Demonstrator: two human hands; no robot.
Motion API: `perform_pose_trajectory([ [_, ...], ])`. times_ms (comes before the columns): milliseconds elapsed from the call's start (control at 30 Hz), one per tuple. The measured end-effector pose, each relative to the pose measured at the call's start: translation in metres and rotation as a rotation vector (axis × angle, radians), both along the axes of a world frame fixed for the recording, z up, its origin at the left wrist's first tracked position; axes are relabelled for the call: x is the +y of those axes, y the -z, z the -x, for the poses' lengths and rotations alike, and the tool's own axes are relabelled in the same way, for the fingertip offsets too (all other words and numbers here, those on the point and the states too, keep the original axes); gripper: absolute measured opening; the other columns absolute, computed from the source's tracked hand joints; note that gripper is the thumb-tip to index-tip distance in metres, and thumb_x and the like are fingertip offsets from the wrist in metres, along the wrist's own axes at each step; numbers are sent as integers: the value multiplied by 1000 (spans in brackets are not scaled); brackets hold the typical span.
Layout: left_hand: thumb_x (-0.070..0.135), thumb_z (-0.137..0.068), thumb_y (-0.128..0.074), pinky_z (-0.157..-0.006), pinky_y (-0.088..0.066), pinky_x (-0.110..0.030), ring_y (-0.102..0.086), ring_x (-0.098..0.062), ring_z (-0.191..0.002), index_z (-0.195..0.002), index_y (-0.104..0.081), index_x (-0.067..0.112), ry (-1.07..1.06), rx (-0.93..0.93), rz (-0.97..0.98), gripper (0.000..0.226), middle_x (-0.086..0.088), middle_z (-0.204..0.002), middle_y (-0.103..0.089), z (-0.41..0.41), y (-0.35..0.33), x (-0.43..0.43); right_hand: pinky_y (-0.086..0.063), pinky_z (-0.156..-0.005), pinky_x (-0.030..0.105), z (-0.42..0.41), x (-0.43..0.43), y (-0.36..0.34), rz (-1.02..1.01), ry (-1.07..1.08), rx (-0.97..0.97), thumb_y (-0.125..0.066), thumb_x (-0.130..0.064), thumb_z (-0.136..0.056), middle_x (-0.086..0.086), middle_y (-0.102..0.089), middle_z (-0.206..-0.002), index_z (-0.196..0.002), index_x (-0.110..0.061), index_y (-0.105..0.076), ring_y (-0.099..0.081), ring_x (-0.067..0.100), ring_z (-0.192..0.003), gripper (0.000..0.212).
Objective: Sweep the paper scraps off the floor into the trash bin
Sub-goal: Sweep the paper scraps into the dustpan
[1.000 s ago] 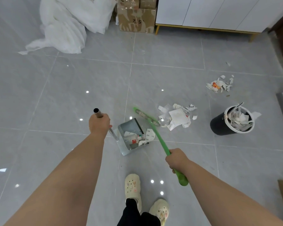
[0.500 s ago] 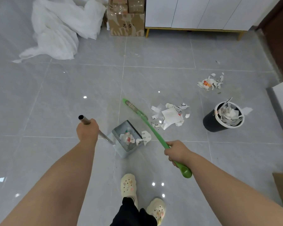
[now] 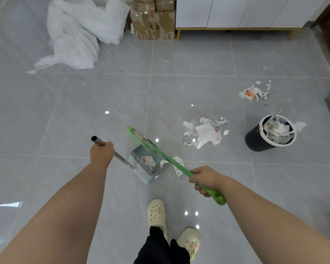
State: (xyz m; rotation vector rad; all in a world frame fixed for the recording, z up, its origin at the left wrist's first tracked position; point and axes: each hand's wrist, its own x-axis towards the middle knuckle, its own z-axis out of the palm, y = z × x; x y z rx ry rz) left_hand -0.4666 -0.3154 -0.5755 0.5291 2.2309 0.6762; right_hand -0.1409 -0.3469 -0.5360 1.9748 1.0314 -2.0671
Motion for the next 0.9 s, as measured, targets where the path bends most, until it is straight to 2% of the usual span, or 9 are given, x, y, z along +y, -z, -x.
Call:
perform_pose_trajectory([
  [133,12,-83,-56,-89,-54,-46,-58,-29,-68,-81,-67,5,72,-55,-24,13,-11,-71,-57,3,-8,3,-30,-32,13,-7,-11,-15,-181,7,-92,-41,2,-91,6,-41,-58,-133,-9,-52,-37,14,-31,44],
  [200,8,-83,-57,-87,-55,-43,-57,-27,-64,-72,-65,8,103,-77,-9,14,-11,-71,-56,5,-10,1,-32,-31,14,-11,-15,-12,-215,41,-172,-39,3,-90,7,-42,-61,-122,-1,-57,-39,19,-41,37],
  [333,4,-86,-57,-73,-54,-34,-53,-22,-63,-71,-62,6,153,-127,21,16,-12,-76,-53,2,-12,-5,-38,-37,21,-4,-27,4,-126,151,-286,-43,2,-89,11,-46,-69,-88,2,-50,-48,24,-50,7],
  [400,5,-86,-57,-72,-53,-33,-53,-24,-66,-74,-63,5,182,-134,29,14,-12,-79,-53,-5,-11,-8,-39,-45,23,2,-34,14,-80,148,-280,-46,-2,-89,9,-46,-69,-82,-3,-46,-49,23,-58,7],
  [500,8,-86,-57,-82,-54,-40,-56,-28,-69,-77,-65,6,181,-121,24,12,-14,-85,-57,-17,-9,-12,-36,-45,24,6,-46,14,-1,131,-188,-45,0,-90,11,-46,-59,-82,1,-46,-43,20,-48,8],
  [633,19,-88,-55,-91,-54,-44,-59,-28,-74,-74,-64,14,103,-109,-28,18,-6,-75,-57,-38,-8,-11,-32,-40,18,-2,-54,-8,102,237,-4,-48,-1,-88,10,-44,-57,-92,-3,-50,-38,16,-41,5],
  [767,34,-92,-52,-91,-53,-44,-62,-29,-83,-79,-67,13,9,-105,-119,29,-2,-72,-57,-61,-9,-2,-31,-39,14,-7,-31,-24,-27,89,28,-49,-2,-89,8,-42,-58,-113,-13,-54,-37,12,-35,27],
  [833,37,-92,-52,-91,-53,-43,-65,-30,-88,-79,-66,12,-39,-102,-147,31,-2,-75,-59,-70,-8,6,-31,-35,11,-8,-14,-25,-112,19,-2,-48,2,-89,7,-42,-60,-121,-7,-54,-38,10,-28,34],
  [900,39,-92,-52,-87,-53,-39,-65,-29,-84,-83,-66,10,-73,-100,-157,33,-4,-80,-62,-80,-7,17,-34,-34,15,-12,1,-20,-181,-53,-60,-46,3,-88,7,-42,-61,-122,1,-56,-41,15,-38,35],
])
